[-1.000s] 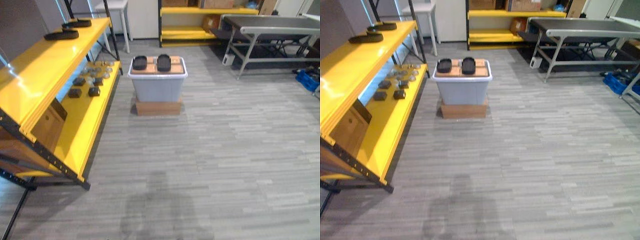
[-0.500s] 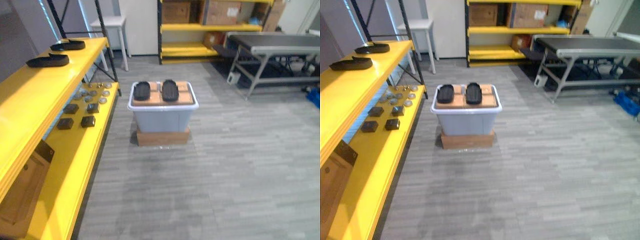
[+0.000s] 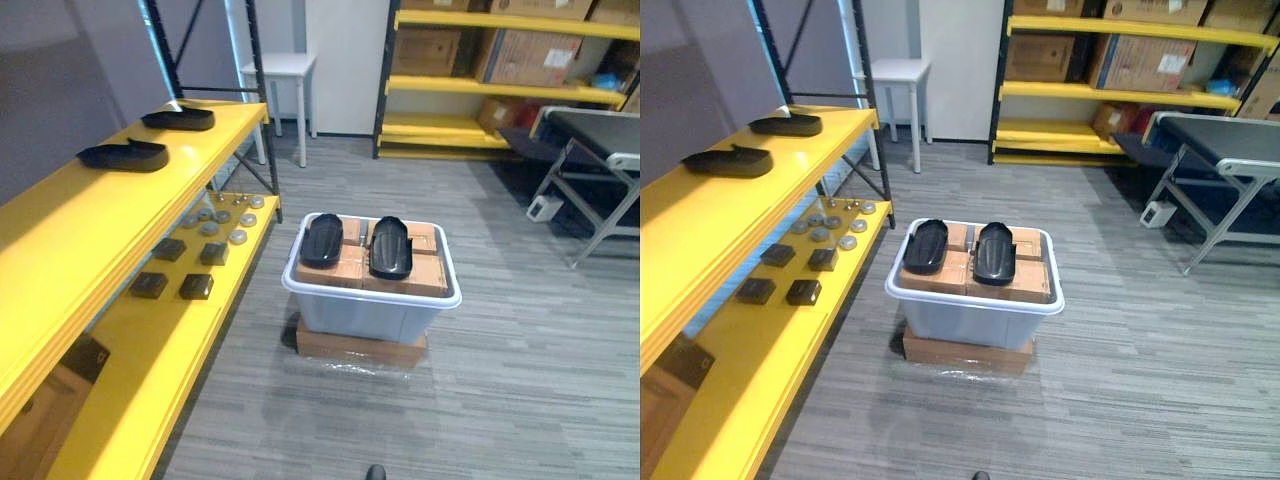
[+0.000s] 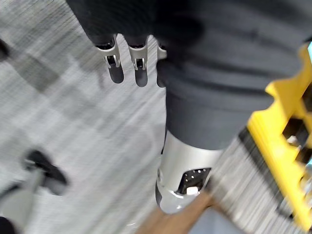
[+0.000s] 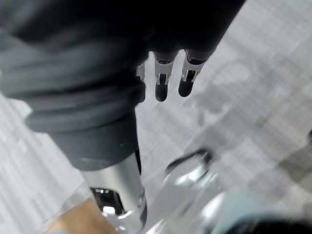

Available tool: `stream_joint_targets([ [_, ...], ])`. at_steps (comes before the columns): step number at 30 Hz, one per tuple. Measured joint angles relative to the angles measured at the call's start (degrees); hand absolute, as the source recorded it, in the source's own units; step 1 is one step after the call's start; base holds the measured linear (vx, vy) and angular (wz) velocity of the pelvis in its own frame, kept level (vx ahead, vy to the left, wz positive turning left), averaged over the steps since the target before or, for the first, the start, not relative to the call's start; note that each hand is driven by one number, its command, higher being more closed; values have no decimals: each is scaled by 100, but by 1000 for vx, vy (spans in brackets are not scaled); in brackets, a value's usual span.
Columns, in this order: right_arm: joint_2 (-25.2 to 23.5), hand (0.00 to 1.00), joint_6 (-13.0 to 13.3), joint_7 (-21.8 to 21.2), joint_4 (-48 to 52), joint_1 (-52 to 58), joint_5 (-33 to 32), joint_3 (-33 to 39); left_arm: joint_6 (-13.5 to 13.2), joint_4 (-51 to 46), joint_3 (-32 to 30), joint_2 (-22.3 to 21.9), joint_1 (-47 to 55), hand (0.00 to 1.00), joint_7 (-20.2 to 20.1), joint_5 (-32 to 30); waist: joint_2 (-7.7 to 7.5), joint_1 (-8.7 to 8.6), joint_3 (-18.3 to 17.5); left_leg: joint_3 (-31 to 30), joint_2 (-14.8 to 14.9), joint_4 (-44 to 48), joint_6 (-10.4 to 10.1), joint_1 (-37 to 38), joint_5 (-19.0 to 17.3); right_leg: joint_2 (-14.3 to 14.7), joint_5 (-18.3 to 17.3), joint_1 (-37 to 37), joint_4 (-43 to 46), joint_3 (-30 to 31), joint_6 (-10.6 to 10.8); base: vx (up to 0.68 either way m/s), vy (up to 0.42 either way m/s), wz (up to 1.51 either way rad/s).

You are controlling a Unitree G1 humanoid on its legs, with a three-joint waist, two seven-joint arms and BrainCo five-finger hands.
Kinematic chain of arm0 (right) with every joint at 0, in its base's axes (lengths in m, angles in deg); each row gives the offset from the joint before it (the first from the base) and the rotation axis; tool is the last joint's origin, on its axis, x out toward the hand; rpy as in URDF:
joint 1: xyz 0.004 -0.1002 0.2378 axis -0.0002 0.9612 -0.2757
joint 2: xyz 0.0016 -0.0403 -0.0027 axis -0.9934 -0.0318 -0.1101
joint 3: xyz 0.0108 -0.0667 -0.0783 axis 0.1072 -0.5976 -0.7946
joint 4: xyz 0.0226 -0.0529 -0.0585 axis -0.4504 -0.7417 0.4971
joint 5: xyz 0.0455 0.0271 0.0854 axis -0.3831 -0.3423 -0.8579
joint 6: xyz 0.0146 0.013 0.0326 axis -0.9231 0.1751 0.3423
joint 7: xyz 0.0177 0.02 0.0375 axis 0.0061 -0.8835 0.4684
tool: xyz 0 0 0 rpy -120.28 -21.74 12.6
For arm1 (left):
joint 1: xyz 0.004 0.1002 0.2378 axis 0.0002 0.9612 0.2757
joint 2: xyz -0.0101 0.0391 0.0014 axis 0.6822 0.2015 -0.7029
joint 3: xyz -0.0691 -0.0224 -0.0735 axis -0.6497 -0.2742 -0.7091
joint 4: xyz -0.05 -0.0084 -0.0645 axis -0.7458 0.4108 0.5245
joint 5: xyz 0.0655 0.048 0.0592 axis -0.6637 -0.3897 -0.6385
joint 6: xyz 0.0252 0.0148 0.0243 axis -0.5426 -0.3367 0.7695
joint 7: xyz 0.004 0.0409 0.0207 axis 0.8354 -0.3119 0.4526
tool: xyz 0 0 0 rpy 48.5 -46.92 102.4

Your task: Walk over and take plastic housings, then place them on the shelf

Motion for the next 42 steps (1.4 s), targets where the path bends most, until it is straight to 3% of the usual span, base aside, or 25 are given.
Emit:
stream_joint_targets([
  [1,-6,0,-11,1,-23,-22,28,-56,9,-25,16,8,83,0,-10,66,20,113,24,389,289,1332,11,-667,-169,199,-158,429,-128,70,-13,578,-11,-59],
  [2,5,0,-13,1,-65,-112,51,-152,31,-29,57,65,259,0,-1,151,-60,227,13,850,653,1791,77,-1294,-671,334,-152,1024,-631,236,22,585,-7,-71],
  [3,6,0,-12,1,-59,-144,52,-198,39,-60,82,99,327,0,-6,257,-123,288,-7,1087,824,1602,171,-1477,-935,324,-123,1241,-852,334,66,481,7,-59],
  [4,11,0,-4,6,-56,-172,52,-228,35,-74,87,162,362,0,4,304,-192,332,-27,1285,933,1282,333,-1582,-1173,278,-92,1400,-1024,400,112,498,32,-50],
  [5,11,0,-4,20,-66,-323,56,-192,40,-56,140,238,438,0,6,338,-357,394,17,1640,1022,111,734,-1599,-1693,165,-36,1687,-1242,555,203,600,84,-66],
  [6,114,0,12,61,-61,-447,77,-106,41,-57,172,203,519,0,12,341,-314,427,-6,1587,879,-1910,820,-1487,-1833,58,-53,1789,-1296,624,276,699,160,-94],
  [7,286,0,46,77,-59,-515,99,-178,38,-35,418,188,641,0,20,340,-159,538,-39,1342,690,-3613,1024,-1285,-1002,-5,-191,1838,-1200,709,531,566,179,-88],
  [8,267,0,36,120,-106,-516,114,-260,44,29,506,277,641,0,17,385,-310,579,-23,1391,545,-3767,1071,-1050,-945,-183,-238,1890,-1160,719,602,580,185,-46],
  [10,264,0,41,222,144,-438,258,-709,-14,49,994,574,544,0,53,370,-381,454,-97,1378,305,-4380,1109,-694,-937,-472,-168,1729,-700,533,692,518,192,12],
  [12,252,0,40,375,806,-430,492,-1162,-16,-4,1176,683,479,0,129,414,-381,439,-89,1510,250,-4563,1180,-550,-996,-641,-129,1346,111,567,795,406,183,-19],
  [14,251,0,47,466,1696,-411,795,-1501,-21,-219,1358,734,487,0,149,446,-350,423,-55,1557,293,-4702,1249,-323,-1045,-796,74,788,1234,561,1123,329,95,-22],
  [16,315,0,57,584,2577,-443,1269,-1573,-62,-476,1716,886,485,0,147,444,-294,388,10,1488,477,-4797,1262,-19,-1072,-817,-410,556,1514,524,1131,274,-23,11],
  [18,431,0,63,706,3088,-451,1609,-1589,-115,-597,1724,911,481,0,150,443,-290,354,12,1326,635,-4792,1219,56,-1097,-798,-467,413,1029,624,1082,251,-143,29],
  [20,498,0,65,853,3543,-459,1840,-1606,-156,-622,1844,987,490,0,159,443,-405,305,-25,1186,639,-4782,1019,8,-1216,-725,-68,367,-109,1094,1106,196,-242,45],
  [21,534,0,66,929,3706,-502,1889,-1710,-152,-602,1933,1085,497,0,151,439,-656,314,-25,1117,507,-4782,805,17,-1359,-834,345,362,-480,1302,1248,150,-246,22],
  [22,597,0,61,952,3706,-577,1925,-1764,-141,-569,1941,1026,492,0,164,439,-620,323,-18,1066,561,-4787,771,-5,-1382,-778,251,406,-596,1289,1179,131,-297,10],
  [24,790,0,61,1037,3854,-759,1991,-1958,-134,-570,2060,723,564,0,176,437,-330,323,-8,995,865,-4799,739,-229,-1382,-467,427,433,-1017,1137,1054,59,-238,2],
  [26,841,0,60,1164,3854,-1085,2108,-2094,-138,-587,2186,611,557,0,170,444,-202,393,18,794,1054,-4894,696,-413,-1368,-229,617,431,-1380,1022,952,37,-189,5],
  [30,843,0,59,1607,3846,-1882,2213,-2144,-234,-638,2412,619,280,0,255,460,-218,488,407,523,1031,-4884,503,-813,-1244,-244,854,312,-1687,828,969,-25,-9,25],
  [32,833,0,57,1855,3813,-2388,2215,-2143,-274,-701,2553,651,114,0,312,480,-215,619,692,396,926,-4760,533,-1047,-1210,-336,941,235,-1766,758,980,-103,70,35],
  [35,1001,0,39,2268,3114,-3919,2203,-2137,-392,-771,2722,718,-232,0,447,619,-183,692,1281,92,753,-4436,588,-1616,-1155,-491,1061,-13,-1766,534,1008,-143,73,41],
  [37,1364,0,0,2542,2388,-4863,2166,-2144,-424,-839,2904,778,-427,0,532,666,-123,895,1522,5,688,-4294,598,-1866,-1137,-545,1129,-148,-1763,490,1019,-121,53,23],
  [42,2054,0,-96,2819,759,-6252,1825,-2148,-466,-573,3270,893,-711,0,706,884,18,1046,1667,-156,564,-4126,644,-2259,-1106,-642,1192,-365,-1746,358,1033,-68,46,18],
])
